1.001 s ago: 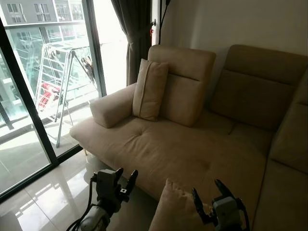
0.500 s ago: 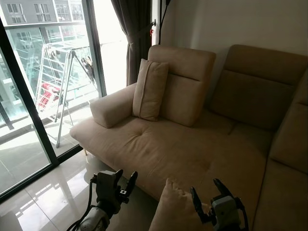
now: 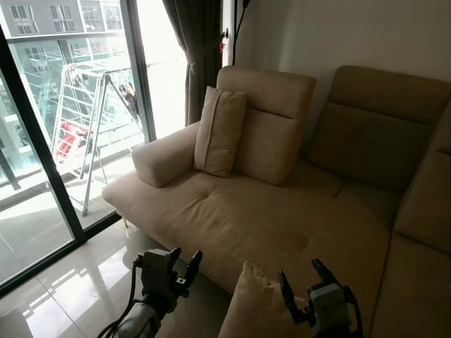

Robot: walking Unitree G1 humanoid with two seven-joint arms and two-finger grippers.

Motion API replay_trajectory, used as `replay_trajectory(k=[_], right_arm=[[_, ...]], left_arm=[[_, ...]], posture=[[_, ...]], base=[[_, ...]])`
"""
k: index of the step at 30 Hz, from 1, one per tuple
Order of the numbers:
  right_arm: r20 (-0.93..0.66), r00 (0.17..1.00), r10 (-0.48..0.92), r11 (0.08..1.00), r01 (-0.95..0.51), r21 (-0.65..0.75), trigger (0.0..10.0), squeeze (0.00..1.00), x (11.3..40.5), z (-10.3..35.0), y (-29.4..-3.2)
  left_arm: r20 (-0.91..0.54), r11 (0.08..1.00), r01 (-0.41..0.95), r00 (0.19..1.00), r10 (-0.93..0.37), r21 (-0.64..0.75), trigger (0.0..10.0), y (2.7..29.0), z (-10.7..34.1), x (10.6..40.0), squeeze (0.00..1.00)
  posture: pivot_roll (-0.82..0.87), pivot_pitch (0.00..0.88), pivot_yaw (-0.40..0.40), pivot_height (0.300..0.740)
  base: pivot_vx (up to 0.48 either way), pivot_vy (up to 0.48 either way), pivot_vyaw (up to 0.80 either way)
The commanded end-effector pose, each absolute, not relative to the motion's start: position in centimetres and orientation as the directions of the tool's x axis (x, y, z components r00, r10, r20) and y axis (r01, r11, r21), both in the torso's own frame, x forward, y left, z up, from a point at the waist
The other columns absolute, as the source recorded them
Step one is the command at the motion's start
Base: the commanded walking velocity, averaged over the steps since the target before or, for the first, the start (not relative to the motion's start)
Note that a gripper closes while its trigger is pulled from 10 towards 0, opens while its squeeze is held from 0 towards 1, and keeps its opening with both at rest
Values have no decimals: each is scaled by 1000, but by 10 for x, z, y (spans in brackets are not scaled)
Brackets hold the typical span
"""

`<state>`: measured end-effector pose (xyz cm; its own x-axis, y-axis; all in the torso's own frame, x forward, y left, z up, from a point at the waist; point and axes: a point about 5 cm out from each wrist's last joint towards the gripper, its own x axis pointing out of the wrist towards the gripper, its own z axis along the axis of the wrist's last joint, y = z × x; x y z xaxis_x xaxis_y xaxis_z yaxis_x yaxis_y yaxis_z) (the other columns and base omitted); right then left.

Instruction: Move the pillow to the sofa from floor

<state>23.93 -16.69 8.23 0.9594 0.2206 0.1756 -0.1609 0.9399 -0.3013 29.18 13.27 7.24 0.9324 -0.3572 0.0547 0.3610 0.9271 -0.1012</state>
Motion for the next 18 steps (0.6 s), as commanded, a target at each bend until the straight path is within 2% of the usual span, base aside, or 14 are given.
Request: replay_trajectory(k=[1,13,18], right_arm=[[145,969,200,946,-153,-285,10000,0,237,76,-170],[146,968,204,945,-155,-288,10000,0,238,77,-172],[150,966,210,942,-159,-295,10000,0,238,77,-171]], left_arm=[[48,925,370,929,-367,-90,10000,131,72,293,0],[47,925,369,929,-366,-95,10000,128,72,293,0],[47,926,365,931,-362,-98,10000,128,71,293,0]], posture=[[-11,0,14,740],[-11,0,5,740],[-10,0,3,740]], base=[[0,0,-769],[0,0,-753],[0,0,-100]])
